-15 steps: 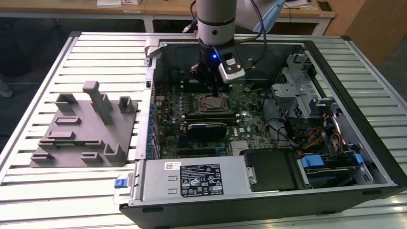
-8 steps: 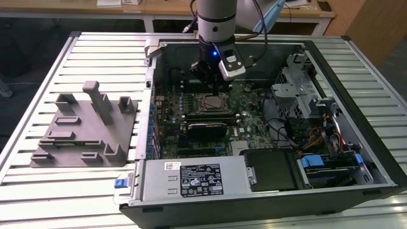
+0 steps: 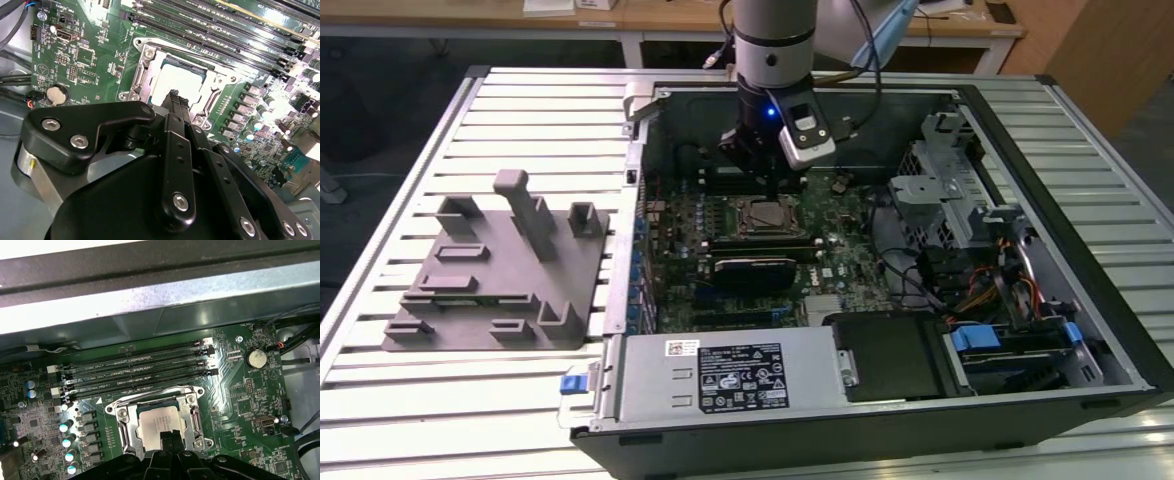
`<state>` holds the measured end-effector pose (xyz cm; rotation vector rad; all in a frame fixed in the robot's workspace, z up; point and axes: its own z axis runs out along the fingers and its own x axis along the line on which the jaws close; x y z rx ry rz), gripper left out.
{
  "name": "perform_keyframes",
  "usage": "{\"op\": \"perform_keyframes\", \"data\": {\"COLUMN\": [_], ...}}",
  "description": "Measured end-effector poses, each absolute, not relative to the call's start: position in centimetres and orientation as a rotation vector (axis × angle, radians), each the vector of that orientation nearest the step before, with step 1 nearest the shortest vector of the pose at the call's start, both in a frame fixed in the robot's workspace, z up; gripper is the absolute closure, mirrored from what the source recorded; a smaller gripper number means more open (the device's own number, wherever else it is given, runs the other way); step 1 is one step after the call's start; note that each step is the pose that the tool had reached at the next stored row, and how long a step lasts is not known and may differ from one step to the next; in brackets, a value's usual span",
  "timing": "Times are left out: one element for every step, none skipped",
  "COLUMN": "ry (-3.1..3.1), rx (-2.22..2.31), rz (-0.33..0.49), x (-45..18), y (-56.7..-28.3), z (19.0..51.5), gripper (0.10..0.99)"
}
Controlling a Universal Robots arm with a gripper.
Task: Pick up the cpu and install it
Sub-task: 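Install the second cpu locking lever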
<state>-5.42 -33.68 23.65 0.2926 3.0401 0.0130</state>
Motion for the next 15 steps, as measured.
{"op": "perform_keyframes", "data": {"ry": [3.040,3.040,3.040,3.040,3.040,3.040,3.040,3.040,3.040,3.040,3.040,3.040,3.040,3.040,3.040], "rx": [0.293,0.293,0.293,0.293,0.293,0.293,0.293,0.293,0.293,0.293,0.293,0.293,0.293,0.292,0.292], "rz": [0.012,0.012,0.013,0.013,0.013,0.013,0.013,0.013,0.013,0.013,0.013,0.013,0.013,0.013,0.013], "x": [-5.4,-5.4,-5.4,-5.4,-5.4,-5.4,-5.4,-5.4,-5.4,-5.4,-5.4,-5.4,-5.4,-5.4,-5.4], "y": [-33.7,-33.7,-33.7,-33.7,-33.7,-33.7,-33.7,-33.7,-33.7,-33.7,-33.7,-33.7,-33.7,-33.7,-33.8], "z": [23.7,23.8,23.9,24.0,24.2,24.3,24.5,24.7,24.8,25.0,25.0,25.0,25.0,25.0,25.0], "gripper": [0.980,0.980,0.980,0.980,0.980,0.980,0.980,0.980,0.980,0.980,0.980,0.980,0.980,0.980,0.980]}}
